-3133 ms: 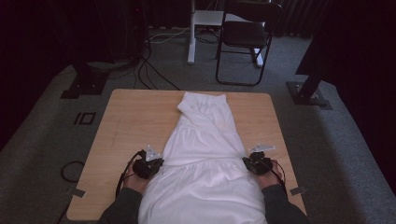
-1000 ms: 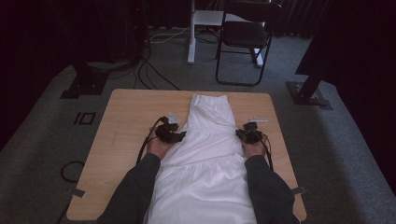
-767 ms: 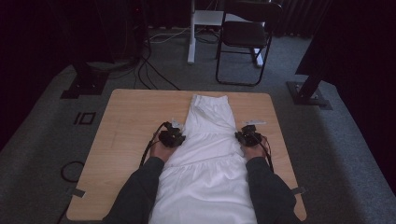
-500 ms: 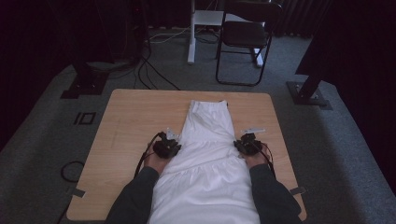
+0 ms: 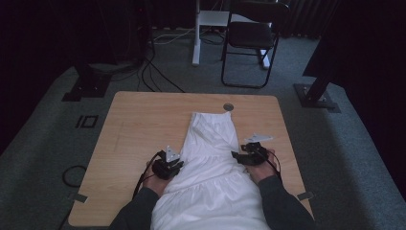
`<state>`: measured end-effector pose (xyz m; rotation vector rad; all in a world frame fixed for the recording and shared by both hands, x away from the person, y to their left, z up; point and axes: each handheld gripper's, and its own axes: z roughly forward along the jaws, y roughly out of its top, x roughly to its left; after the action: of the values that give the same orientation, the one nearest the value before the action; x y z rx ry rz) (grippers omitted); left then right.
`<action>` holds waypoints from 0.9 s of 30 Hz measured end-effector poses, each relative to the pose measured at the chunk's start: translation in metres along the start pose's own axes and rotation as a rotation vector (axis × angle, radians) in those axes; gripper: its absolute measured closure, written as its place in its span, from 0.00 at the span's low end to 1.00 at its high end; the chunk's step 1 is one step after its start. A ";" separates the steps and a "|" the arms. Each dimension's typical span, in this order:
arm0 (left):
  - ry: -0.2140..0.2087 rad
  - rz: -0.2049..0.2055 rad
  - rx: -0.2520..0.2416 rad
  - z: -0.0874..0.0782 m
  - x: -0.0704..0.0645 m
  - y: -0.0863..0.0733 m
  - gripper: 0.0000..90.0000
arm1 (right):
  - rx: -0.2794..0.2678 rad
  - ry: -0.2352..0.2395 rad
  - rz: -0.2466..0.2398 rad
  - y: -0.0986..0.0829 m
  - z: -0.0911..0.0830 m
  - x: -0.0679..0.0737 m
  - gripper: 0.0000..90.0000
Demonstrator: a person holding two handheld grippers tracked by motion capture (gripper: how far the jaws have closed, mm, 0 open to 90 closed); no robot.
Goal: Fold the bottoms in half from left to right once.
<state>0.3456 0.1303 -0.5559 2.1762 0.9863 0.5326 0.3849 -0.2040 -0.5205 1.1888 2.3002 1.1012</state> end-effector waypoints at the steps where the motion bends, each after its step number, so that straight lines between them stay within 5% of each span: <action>1: -0.001 -0.004 -0.003 0.000 0.000 0.000 0.83 | -0.008 0.014 -0.014 0.009 0.004 0.002 0.49; 4: -0.009 -0.013 -0.007 0.000 0.001 -0.001 0.83 | -0.017 0.091 -0.068 0.030 0.024 0.007 0.71; 6: -0.010 -0.012 -0.008 0.000 0.001 -0.001 0.83 | -0.019 0.130 -0.088 0.041 0.040 0.013 0.71; 10: -0.013 -0.012 -0.014 0.001 0.002 -0.001 0.83 | -0.040 0.104 -0.109 0.055 0.065 0.025 0.44; 13: -0.013 -0.013 -0.018 0.000 0.002 -0.002 0.83 | 0.014 0.081 -0.118 0.058 0.084 0.029 0.39; 16: -0.012 -0.013 -0.019 0.000 0.002 -0.003 0.83 | 0.059 0.027 -0.134 0.056 0.090 0.022 0.79; 18: -0.009 -0.012 -0.020 0.000 0.001 -0.003 0.83 | 0.026 -0.051 -0.081 0.057 0.083 0.009 0.94; 21: -0.007 -0.011 -0.020 0.000 0.001 -0.003 0.83 | -0.025 -0.194 0.048 0.059 0.068 -0.023 0.97; 25: -0.009 -0.016 -0.021 0.000 0.001 -0.003 0.83 | 0.083 -0.254 0.121 0.044 0.082 -0.045 0.77; 27: -0.010 -0.015 -0.024 0.000 0.000 -0.003 0.83 | 0.077 -0.245 0.168 0.037 0.084 -0.049 0.68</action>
<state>0.3442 0.1322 -0.5584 2.1467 0.9858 0.5234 0.4835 -0.1890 -0.5494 1.4799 2.1033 0.8705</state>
